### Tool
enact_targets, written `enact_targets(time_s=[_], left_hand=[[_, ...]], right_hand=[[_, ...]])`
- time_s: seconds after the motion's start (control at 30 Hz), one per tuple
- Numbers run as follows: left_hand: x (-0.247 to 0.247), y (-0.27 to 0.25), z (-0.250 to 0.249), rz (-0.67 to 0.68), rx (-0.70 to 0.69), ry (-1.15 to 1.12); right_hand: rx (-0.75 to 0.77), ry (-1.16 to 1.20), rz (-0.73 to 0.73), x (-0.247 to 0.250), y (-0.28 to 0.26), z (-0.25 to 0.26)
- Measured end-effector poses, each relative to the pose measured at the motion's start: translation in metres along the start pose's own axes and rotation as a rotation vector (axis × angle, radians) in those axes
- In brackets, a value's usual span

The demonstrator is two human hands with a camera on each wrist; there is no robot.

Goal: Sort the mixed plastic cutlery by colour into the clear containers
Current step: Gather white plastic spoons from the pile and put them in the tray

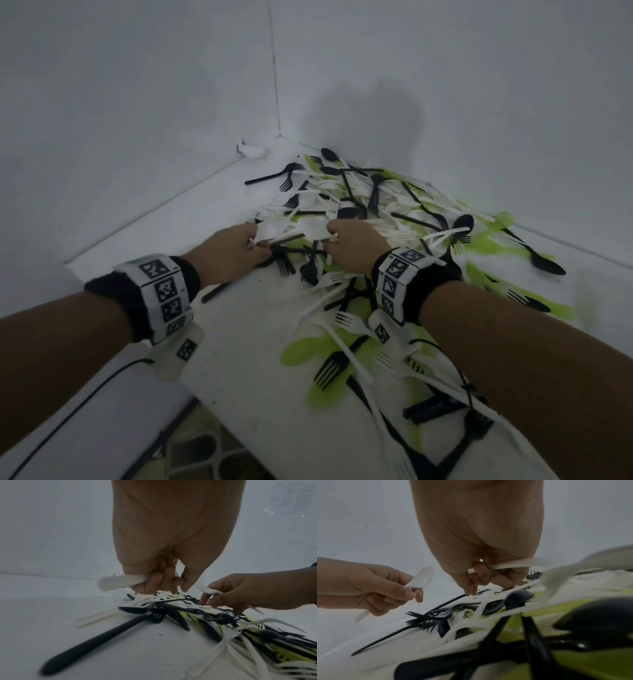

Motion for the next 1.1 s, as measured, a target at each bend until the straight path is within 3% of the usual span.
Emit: enact_targets(time_s=[0.17, 0.33, 0.47, 0.67, 0.93, 1.1], left_hand=[[0.011, 0.012, 0.028, -0.008, -0.018, 0.106], [0.018, 0.044, 0.038, -0.035, -0.155, 0.137], [0.035, 0.079, 0.062, -0.083, -0.222, 0.22], [0.063, 0.121, 0.092, -0.005, -0.235, 0.145], [0.056, 0.123, 0.092, 0.078, -0.387, 0.091], [0.046, 0.127, 0.069, 0.075, -0.441, 0.072]], right_hand=[[-0.078, -0.049, -0.013, -0.003, 0.006, 0.01], [-0.191, -0.045, -0.071, 0.0, 0.02, 0.012], [-0.198, -0.022, -0.092, -0.008, 0.033, 0.036], [-0.322, -0.085, -0.092, -0.028, 0.047, 0.058], [-0.547, 0.007, -0.309, -0.019, 0.036, 0.045], [-0.605, 0.08, -0.293, -0.022, 0.035, 0.04]])
Point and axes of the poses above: each hand's wrist, its own y-axis towards the middle knuckle, its own x-axis out of the back of the hand, z = x × y, the point moved 3 cm from there along y, towards the middle knuckle, and after that the axes turned 1 degree about -x, right-handed, at the moved point
